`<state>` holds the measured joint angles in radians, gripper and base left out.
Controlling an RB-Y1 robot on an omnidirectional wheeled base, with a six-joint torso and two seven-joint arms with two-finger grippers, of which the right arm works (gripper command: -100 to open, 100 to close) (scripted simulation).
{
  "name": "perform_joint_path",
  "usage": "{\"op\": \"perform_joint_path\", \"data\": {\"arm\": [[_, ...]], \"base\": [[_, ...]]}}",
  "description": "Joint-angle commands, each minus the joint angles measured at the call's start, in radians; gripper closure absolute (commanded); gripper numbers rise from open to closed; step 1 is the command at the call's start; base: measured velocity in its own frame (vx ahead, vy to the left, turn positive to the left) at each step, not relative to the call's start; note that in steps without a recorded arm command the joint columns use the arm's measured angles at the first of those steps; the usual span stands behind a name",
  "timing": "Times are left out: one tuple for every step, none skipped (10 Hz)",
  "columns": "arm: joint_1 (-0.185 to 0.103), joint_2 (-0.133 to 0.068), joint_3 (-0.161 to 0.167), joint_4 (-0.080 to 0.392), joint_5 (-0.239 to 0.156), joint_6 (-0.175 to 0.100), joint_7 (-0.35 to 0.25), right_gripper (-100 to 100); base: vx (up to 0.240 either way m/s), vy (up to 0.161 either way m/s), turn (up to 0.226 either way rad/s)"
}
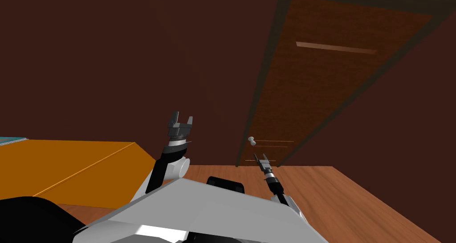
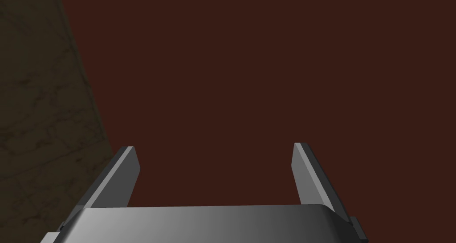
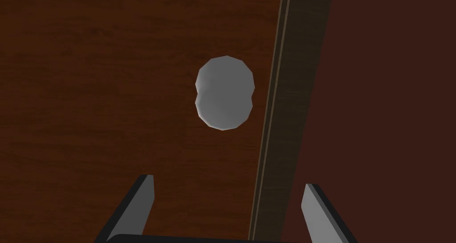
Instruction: Pull the door open
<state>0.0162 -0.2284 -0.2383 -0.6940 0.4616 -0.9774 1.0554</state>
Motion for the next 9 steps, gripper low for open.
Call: {"op": "perform_joint_path", "data": {"arm": [[-0.011, 0.012, -0.028, 0.006, 0.027, -0.003, -0.003, -100], [-0.021, 0.023, -0.054, 0.013, 0.053, -0.006, -0.006, -100], [-0.026, 0.028, -0.068, 0.016, 0.067, -0.008, -0.007, -100], [-0.037, 0.040, -0.095, 0.022, 0.094, -0.011, -0.010, -100], [-0.041, 0.045, -0.108, 0.026, 0.107, -0.012, -0.011, -100], [-0.050, 0.054, -0.130, 0.031, 0.129, -0.015, -0.013, -100], [-0.055, 0.061, -0.146, 0.035, 0.144, -0.017, -0.015, -100], [-0.053, 0.056, -0.135, 0.033, 0.133, -0.015, -0.013, -100], [-0.053, 0.056, -0.135, 0.033, 0.133, -0.015, -0.013, 100]], "base": [[0.163, 0.045, 0.033], [0.196, 0.063, 0.030], [0.166, 0.012, 0.021], [0.175, -0.024, 0.025], [0.164, -0.020, 0.024], [0.156, -0.016, 0.020], [0.156, -0.020, 0.015], [0.068, -0.011, 0.007], [-0.009, -0.001, -0.008]]}}
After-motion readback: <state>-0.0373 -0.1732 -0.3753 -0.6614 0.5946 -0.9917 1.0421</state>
